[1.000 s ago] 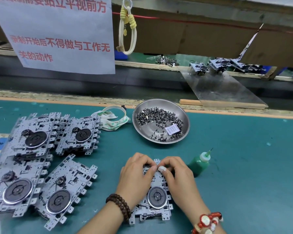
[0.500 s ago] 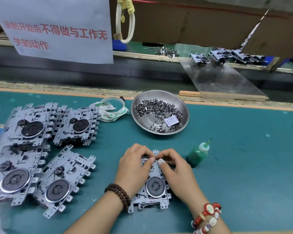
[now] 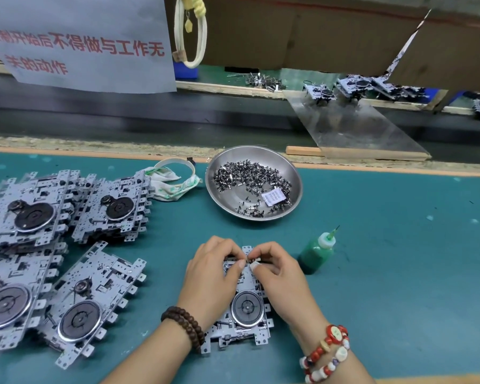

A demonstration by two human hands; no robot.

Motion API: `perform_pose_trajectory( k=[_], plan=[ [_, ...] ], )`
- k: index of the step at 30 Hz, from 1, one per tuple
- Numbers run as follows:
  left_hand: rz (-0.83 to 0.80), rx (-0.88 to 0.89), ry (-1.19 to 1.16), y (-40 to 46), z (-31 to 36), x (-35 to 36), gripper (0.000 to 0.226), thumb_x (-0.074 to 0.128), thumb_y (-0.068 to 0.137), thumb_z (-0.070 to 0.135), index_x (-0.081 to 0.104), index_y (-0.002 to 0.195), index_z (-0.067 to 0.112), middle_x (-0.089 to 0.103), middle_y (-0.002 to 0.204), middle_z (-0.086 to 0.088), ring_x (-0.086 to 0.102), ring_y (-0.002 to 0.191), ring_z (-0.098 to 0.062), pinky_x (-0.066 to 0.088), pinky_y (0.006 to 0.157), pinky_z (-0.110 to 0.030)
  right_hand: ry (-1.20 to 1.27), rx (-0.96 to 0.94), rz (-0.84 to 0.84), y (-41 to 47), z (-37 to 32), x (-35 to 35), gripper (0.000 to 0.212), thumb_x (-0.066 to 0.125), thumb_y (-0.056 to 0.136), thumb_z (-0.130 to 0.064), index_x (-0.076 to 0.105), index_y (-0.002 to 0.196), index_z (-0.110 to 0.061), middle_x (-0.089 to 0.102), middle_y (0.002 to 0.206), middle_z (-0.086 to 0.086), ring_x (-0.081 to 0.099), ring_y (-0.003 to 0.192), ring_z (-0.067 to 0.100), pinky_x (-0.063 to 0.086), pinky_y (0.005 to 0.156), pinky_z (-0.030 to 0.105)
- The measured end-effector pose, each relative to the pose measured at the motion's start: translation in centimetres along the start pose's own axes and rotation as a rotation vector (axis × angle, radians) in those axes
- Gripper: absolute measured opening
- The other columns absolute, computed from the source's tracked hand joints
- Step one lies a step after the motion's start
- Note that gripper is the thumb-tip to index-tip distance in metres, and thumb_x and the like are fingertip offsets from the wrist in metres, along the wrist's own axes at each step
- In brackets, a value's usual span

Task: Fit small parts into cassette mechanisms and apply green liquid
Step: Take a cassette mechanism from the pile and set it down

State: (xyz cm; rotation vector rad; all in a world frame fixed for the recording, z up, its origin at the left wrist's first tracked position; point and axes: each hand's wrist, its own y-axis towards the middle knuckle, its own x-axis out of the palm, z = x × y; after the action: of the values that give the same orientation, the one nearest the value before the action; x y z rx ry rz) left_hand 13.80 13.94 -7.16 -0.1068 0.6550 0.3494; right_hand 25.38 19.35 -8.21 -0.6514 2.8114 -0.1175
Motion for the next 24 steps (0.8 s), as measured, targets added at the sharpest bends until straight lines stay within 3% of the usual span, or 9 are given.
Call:
perform_pose_trajectory(
  k=[5, 11, 15, 18, 24],
  plan=[
    [0.007, 0.034, 0.012, -0.2, -0.1, 0.1, 0.032, 0.058, 0.088, 0.018, 0.043, 0.072, 0.041, 0.046, 0.088, 0.018, 0.047, 0.094, -0.008, 0.038, 0.091, -0.035, 0.000, 0.019, 0.025, 0.3, 0.0, 0.2, 0.032, 0.048, 0.080, 0.009, 0.057, 0.078, -0.021, 0.061, 0.082, -0.012, 0.054, 0.068, -0.010, 0.043, 0.068, 0.007],
    [0.103, 0.166, 0.072, -0.8, 0.0, 0.6, 0.025, 0.058, 0.088, 0.009, 0.068, 0.099, 0.029, 0.053, 0.094, 0.015, 0.051, 0.094, -0.013, 0.043, 0.084, -0.038, 0.021, 0.057, 0.036, 0.5, 0.2, 0.6, 0.033, 0.047, 0.084, 0.007, 0.053, 0.081, -0.025, 0.062, 0.086, -0.006, 0.056, 0.079, 0.004, 0.046, 0.076, 0.020],
    [0.157, 0.271, 0.118, -1.4, -0.5, 0.9, 0.027, 0.064, 0.080, -0.003, 0.072, 0.091, 0.019, 0.062, 0.092, 0.002, 0.056, 0.083, -0.022, 0.049, 0.070, -0.047, 0.027, 0.072, 0.055, 0.4, 0.3, 0.9, 0.030, 0.047, 0.085, 0.005, 0.051, 0.082, -0.025, 0.063, 0.087, 0.002, 0.058, 0.077, 0.010, 0.047, 0.076, 0.026],
    [0.170, 0.273, 0.113, -1.4, -0.7, 0.9, 0.029, 0.063, 0.078, -0.007, 0.073, 0.090, 0.017, 0.062, 0.093, 0.001, 0.057, 0.084, -0.023, 0.049, 0.072, -0.047, 0.020, 0.074, 0.063, 0.3, 0.3, 0.9, 0.029, 0.048, 0.086, 0.003, 0.049, 0.085, -0.026, 0.064, 0.090, 0.006, 0.057, 0.073, 0.011, 0.046, 0.072, 0.025],
    [0.165, 0.286, 0.176, -1.4, -0.5, 0.7, 0.034, 0.060, 0.071, -0.011, 0.073, 0.084, 0.018, 0.064, 0.090, 0.001, 0.061, 0.080, -0.025, 0.050, 0.065, -0.046, -0.113, 0.016, 0.081, -0.3, 0.5, 1.3, 0.033, 0.046, 0.087, 0.000, 0.047, 0.089, -0.033, 0.063, 0.087, -0.012, 0.061, 0.082, 0.011, 0.049, 0.083, 0.035]
  ],
)
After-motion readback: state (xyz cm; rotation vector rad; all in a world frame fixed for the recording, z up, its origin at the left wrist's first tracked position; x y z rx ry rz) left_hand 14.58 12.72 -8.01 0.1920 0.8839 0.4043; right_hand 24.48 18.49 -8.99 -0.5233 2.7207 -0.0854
